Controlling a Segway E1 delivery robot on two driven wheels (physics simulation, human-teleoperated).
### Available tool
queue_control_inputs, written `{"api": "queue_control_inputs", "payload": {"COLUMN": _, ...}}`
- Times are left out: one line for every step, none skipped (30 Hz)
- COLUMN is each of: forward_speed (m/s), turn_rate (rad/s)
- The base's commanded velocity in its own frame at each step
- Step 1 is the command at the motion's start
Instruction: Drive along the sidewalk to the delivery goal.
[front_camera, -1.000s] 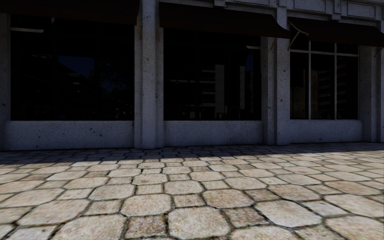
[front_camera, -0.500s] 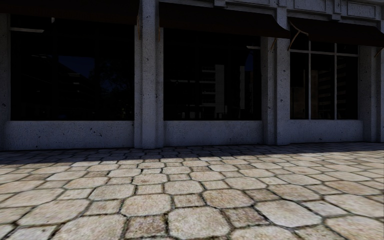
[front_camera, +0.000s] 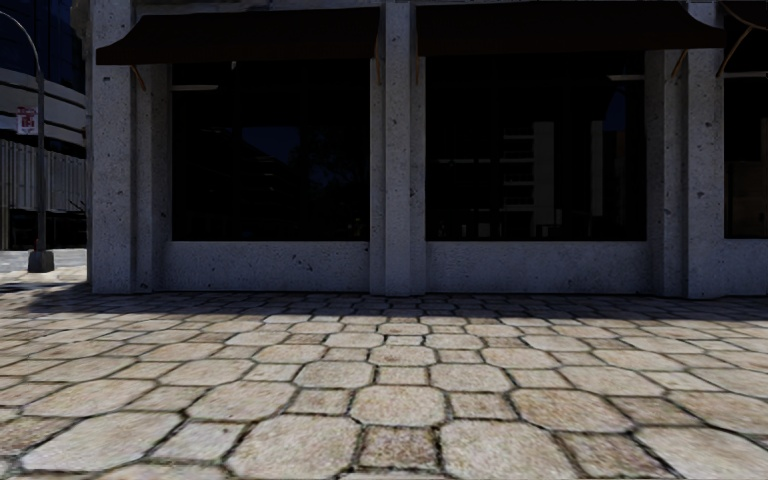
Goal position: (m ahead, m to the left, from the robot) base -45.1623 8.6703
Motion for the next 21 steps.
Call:
{"api": "queue_control_inputs", "payload": {"forward_speed": 0.00, "turn_rate": 1.20}}
{"api": "queue_control_inputs", "payload": {"forward_speed": 0.00, "turn_rate": 1.20}}
{"api": "queue_control_inputs", "payload": {"forward_speed": 0.00, "turn_rate": 1.20}}
{"api": "queue_control_inputs", "payload": {"forward_speed": 0.00, "turn_rate": 1.20}}
{"api": "queue_control_inputs", "payload": {"forward_speed": 0.00, "turn_rate": 1.20}}
{"api": "queue_control_inputs", "payload": {"forward_speed": 0.00, "turn_rate": 1.20}}
{"api": "queue_control_inputs", "payload": {"forward_speed": 0.00, "turn_rate": 1.20}}
{"api": "queue_control_inputs", "payload": {"forward_speed": 0.00, "turn_rate": 1.20}}
{"api": "queue_control_inputs", "payload": {"forward_speed": 0.00, "turn_rate": 1.20}}
{"api": "queue_control_inputs", "payload": {"forward_speed": 0.00, "turn_rate": 1.20}}
{"api": "queue_control_inputs", "payload": {"forward_speed": 0.00, "turn_rate": 1.20}}
{"api": "queue_control_inputs", "payload": {"forward_speed": 0.00, "turn_rate": 1.20}}
{"api": "queue_control_inputs", "payload": {"forward_speed": 0.00, "turn_rate": 1.20}}
{"api": "queue_control_inputs", "payload": {"forward_speed": 0.00, "turn_rate": 1.20}}
{"api": "queue_control_inputs", "payload": {"forward_speed": 0.00, "turn_rate": 1.20}}
{"api": "queue_control_inputs", "payload": {"forward_speed": 0.00, "turn_rate": 1.20}}
{"api": "queue_control_inputs", "payload": {"forward_speed": 0.00, "turn_rate": 1.20}}
{"api": "queue_control_inputs", "payload": {"forward_speed": 0.00, "turn_rate": 1.20}}
{"api": "queue_control_inputs", "payload": {"forward_speed": 0.00, "turn_rate": 1.20}}
{"api": "queue_control_inputs", "payload": {"forward_speed": 0.00, "turn_rate": 1.20}}
{"api": "queue_control_inputs", "payload": {"forward_speed": 0.00, "turn_rate": 1.20}}
